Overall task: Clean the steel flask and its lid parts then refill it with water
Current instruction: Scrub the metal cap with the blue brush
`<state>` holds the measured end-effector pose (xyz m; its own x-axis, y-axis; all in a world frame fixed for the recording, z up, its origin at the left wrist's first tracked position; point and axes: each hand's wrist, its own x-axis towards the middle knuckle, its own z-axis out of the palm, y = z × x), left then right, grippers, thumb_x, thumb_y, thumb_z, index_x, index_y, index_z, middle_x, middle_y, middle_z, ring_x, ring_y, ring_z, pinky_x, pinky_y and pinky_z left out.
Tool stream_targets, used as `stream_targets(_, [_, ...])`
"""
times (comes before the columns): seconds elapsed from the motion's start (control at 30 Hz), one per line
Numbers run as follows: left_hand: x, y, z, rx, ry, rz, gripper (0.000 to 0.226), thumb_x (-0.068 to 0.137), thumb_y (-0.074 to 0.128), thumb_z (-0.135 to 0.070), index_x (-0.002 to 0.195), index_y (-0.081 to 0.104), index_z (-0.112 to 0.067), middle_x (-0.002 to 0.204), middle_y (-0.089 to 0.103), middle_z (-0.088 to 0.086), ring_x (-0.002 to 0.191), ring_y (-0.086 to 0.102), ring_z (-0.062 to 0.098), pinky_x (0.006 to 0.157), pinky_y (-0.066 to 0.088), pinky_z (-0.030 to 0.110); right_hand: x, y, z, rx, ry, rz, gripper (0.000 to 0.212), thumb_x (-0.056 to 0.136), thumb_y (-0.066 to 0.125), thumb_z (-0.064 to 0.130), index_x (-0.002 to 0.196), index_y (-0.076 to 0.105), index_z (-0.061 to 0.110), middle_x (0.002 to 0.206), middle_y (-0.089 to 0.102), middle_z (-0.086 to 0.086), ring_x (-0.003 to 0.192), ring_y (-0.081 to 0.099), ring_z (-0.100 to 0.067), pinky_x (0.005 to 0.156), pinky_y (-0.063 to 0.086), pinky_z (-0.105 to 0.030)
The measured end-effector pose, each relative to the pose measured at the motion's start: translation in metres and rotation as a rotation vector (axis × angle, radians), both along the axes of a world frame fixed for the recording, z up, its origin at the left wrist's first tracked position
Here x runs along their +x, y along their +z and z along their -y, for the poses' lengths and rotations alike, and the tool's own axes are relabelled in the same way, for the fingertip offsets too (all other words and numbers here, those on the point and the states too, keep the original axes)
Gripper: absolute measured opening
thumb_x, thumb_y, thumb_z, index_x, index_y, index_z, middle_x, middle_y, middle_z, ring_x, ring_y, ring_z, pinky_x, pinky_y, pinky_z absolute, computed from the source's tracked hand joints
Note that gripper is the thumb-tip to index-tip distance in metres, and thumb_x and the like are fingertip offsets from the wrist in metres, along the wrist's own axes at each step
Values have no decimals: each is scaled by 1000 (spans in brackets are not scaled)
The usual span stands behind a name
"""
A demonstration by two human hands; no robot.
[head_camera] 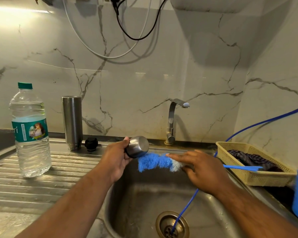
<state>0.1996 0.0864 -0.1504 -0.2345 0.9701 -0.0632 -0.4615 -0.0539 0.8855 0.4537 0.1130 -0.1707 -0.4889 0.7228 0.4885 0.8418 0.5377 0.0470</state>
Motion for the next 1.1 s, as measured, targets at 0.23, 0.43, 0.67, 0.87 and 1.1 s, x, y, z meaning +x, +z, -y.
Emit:
stream_targets(0.23, [-3,0,-5,27,21,49,34,108,44,-18,140,48,-4,120,65,18,110,67,27,105,50,40,-10,1,9,9,-89,-51,63,103,50,33,142,19,70,107,53,25,96,43,0,63,25,-10])
stream_targets(0.43, [-1,1,-7,35,20,144,38,110,41,-17,144,45,-2,117,66,19,107,68,27,98,52,38,-14,0,12,11,-156,-116,64,103,48,30,148,19,65,119,56,21,98,39,2,63,26,-12])
stream_targets(0.67, [-11,-4,-21,3,42,368,47,110,34,-16,156,31,-7,142,53,30,123,61,38,101,50,48,-24,0,17,22,-165,-197,70,103,48,28,150,10,64,119,54,21,103,43,-1,74,40,-18])
stream_targets(0.87, [-10,-6,-20,-22,77,372,47,109,35,-12,155,33,-8,145,51,28,130,56,39,96,49,49,-18,5,17,1,-122,-161,66,104,50,32,150,15,62,123,57,21,105,42,0,78,38,-18])
stream_targets(1.1, [-14,-7,-10,-72,80,312,32,108,41,-17,134,50,-1,119,68,22,102,70,33,89,57,45,-10,16,23,-92,97,-208,61,100,59,39,142,24,66,104,53,27,98,47,4,73,31,-10])
